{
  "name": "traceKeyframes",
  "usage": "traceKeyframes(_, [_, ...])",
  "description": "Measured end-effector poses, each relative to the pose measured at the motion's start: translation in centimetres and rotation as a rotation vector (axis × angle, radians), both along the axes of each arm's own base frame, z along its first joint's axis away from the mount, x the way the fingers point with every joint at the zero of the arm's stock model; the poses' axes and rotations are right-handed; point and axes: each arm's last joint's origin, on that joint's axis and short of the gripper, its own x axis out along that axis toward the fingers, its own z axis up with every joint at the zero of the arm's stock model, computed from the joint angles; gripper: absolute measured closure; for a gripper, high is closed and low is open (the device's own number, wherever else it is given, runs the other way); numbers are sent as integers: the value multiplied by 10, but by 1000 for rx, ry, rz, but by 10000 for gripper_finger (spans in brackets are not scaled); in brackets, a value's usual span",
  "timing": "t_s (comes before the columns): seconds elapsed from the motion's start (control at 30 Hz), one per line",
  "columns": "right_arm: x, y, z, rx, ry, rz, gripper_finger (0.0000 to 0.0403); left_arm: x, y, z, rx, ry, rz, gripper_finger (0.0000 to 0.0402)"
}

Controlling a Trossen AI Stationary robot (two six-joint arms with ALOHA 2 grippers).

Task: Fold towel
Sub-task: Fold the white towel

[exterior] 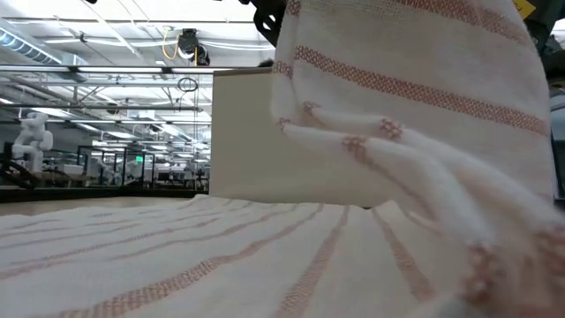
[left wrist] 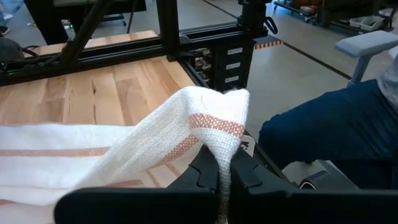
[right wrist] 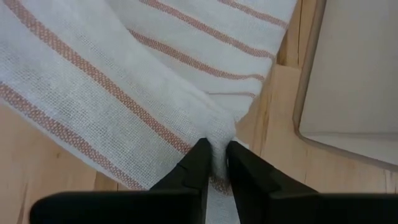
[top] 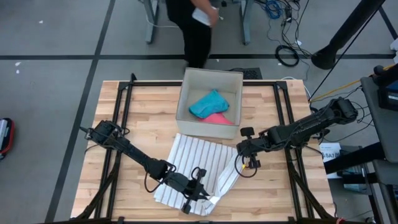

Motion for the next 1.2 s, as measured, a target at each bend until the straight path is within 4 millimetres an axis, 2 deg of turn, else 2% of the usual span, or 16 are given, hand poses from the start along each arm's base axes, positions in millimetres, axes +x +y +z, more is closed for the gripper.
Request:
traceKeyframes(0.3, [0,0,0,0,-1,1,363,0,0,0,0,0,0,397])
traceKeyframes(0.63, [1,0,1,2,-13,-1,325,0,0,0,-2,1,1,397])
traceKeyframes(0.73, [1,0,0,3,-12,-1,339,0,0,0,-2,1,1,397])
traceKeyframes(0.87, [0,1,0,15,3,14,389,0,0,0,-2,1,1,397])
traceKeyframes(0.93, [0,1,0,16,2,15,396,0,0,0,-2,2,0,397])
traceKeyframes(1.07, [0,1,0,15,1,7,373,0,0,0,-3,2,0,397])
traceKeyframes(1.2, [1,0,1,-16,-16,-9,332,0,0,0,-3,2,0,397])
